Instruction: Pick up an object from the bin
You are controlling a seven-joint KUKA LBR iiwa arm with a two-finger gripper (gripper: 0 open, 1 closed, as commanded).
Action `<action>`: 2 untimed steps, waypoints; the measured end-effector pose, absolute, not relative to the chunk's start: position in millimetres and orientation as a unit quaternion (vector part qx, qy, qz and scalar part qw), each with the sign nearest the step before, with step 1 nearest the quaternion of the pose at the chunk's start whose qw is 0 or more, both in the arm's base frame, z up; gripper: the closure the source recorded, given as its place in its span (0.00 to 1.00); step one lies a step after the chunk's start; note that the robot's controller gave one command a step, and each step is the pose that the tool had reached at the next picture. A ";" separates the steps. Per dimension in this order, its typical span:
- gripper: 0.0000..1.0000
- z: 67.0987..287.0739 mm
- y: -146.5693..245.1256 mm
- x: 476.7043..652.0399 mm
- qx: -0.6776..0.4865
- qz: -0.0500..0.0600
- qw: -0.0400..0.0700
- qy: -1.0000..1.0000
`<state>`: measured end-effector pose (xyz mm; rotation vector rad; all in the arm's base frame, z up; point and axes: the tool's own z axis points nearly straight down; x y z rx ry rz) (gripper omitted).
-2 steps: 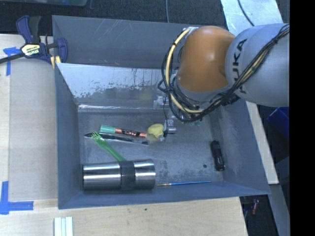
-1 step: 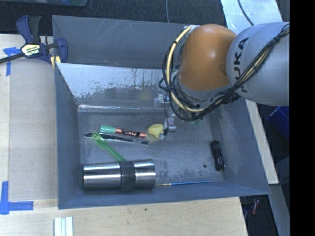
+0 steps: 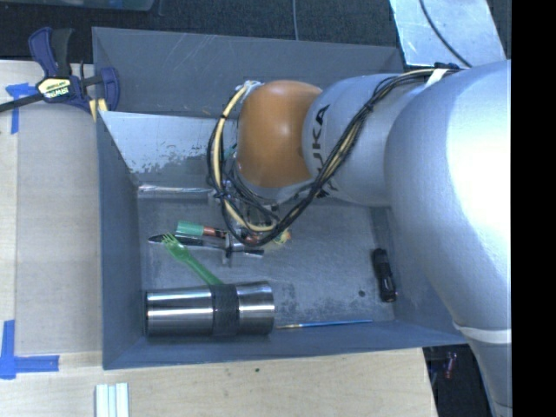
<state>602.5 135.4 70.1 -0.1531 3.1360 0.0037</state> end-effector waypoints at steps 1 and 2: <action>0.00 71.0 164.1 616.6 -0.081 -0.001 0.009 0.997; 0.00 71.5 75.9 623.0 -0.068 0.000 0.005 0.998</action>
Offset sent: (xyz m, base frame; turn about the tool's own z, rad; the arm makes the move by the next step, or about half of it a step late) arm 0.0190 -0.0582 -0.0001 -0.0397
